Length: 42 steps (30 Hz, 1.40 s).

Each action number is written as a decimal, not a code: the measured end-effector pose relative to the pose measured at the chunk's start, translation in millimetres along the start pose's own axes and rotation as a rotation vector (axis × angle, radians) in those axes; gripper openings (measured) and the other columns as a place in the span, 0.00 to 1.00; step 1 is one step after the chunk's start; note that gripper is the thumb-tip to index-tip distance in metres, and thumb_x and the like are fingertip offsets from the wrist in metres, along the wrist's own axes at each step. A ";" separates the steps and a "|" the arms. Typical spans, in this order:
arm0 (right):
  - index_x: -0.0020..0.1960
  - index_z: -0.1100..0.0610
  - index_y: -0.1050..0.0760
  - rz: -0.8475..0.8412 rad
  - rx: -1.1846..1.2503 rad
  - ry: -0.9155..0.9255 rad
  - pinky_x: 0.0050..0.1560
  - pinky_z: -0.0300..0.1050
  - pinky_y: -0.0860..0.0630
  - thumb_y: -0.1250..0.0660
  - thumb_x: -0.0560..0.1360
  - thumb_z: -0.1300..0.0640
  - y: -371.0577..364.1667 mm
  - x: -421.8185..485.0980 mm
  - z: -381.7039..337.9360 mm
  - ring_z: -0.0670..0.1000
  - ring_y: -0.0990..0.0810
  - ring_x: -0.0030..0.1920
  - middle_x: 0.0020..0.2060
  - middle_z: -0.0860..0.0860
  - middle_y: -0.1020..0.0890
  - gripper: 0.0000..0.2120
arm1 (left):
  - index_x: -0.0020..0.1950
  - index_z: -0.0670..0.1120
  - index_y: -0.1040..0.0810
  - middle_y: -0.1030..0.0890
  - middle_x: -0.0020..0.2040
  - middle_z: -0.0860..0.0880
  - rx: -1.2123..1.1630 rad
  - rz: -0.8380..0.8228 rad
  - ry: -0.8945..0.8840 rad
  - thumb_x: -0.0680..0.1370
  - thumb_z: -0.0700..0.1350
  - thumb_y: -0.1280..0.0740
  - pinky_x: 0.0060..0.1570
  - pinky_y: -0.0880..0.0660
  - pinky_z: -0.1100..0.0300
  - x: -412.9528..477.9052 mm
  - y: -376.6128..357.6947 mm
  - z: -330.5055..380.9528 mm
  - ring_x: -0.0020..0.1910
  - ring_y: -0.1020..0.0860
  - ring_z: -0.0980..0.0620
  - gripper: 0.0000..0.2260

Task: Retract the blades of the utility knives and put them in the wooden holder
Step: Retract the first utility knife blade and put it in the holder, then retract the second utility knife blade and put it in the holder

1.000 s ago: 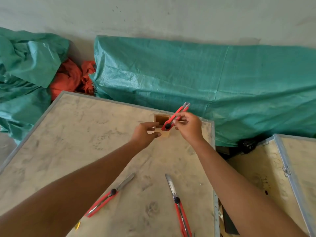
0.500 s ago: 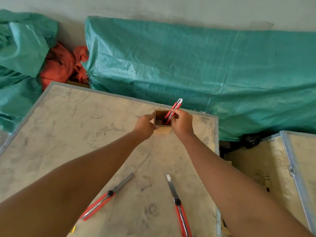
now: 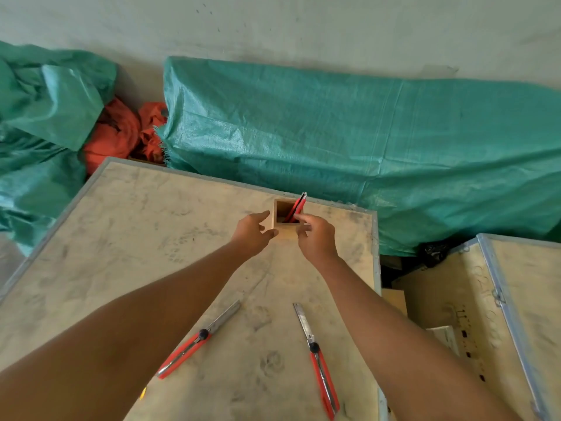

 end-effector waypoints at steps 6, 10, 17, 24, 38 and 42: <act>0.63 0.60 0.18 -0.072 0.070 -0.056 0.57 0.43 0.20 0.29 0.77 0.67 -25.6 -62.0 -22.0 0.57 0.15 0.55 0.59 0.57 0.15 0.15 | 0.71 0.50 0.26 0.22 0.68 0.49 0.002 0.025 -0.001 0.76 0.52 0.28 0.47 0.25 0.60 -66.5 36.5 -39.5 0.61 0.21 0.49 0.24; 0.62 0.58 0.17 -0.156 0.121 -0.136 0.57 0.40 0.22 0.29 0.77 0.65 -63.1 -109.1 -29.1 0.54 0.15 0.52 0.55 0.56 0.14 0.14 | 0.67 0.49 0.22 0.19 0.64 0.50 0.004 0.030 0.063 0.75 0.53 0.27 0.53 0.26 0.60 -115.3 57.5 -92.6 0.59 0.20 0.51 0.21; 0.56 0.56 0.14 -0.339 0.068 -0.217 0.52 0.36 0.25 0.33 0.78 0.63 -144.8 -189.0 -34.4 0.50 0.17 0.47 0.51 0.54 0.12 0.12 | 0.67 0.46 0.22 0.20 0.66 0.49 0.033 -0.033 0.168 0.76 0.50 0.28 0.57 0.27 0.59 -181.5 63.2 -182.5 0.61 0.21 0.49 0.21; 0.61 0.56 0.16 -0.438 0.054 -0.365 0.54 0.40 0.25 0.28 0.76 0.58 -205.0 -226.3 -28.1 0.47 0.21 0.47 0.43 0.50 0.17 0.14 | 0.65 0.49 0.21 0.21 0.63 0.45 0.215 -0.127 0.196 0.72 0.52 0.26 0.57 0.25 0.56 -220.0 45.5 -241.8 0.61 0.22 0.46 0.22; 0.55 0.54 0.20 -0.181 0.412 -0.631 0.48 0.55 0.13 0.28 0.78 0.59 -212.4 -247.4 -23.1 0.56 0.14 0.50 0.53 0.57 0.15 0.06 | 0.63 0.49 0.19 0.20 0.54 0.47 0.219 -0.185 -0.071 0.70 0.44 0.28 0.47 0.25 0.62 -237.7 41.6 -235.9 0.46 0.19 0.48 0.21; 0.58 0.57 0.20 -0.125 0.635 -0.575 0.42 0.46 0.13 0.29 0.78 0.62 -175.4 -243.0 -45.9 0.54 0.13 0.49 0.52 0.57 0.16 0.09 | 0.64 0.49 0.19 0.21 0.51 0.49 0.103 -0.114 -0.170 0.70 0.45 0.25 0.43 0.30 0.73 -247.1 65.7 -208.0 0.42 0.22 0.54 0.21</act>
Point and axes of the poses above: each hand's wrist, its own x-axis towards the middle knuckle, its own y-axis out of the back of the hand, z = x × y, the point moved 10 cm from there along x, towards the middle knuckle
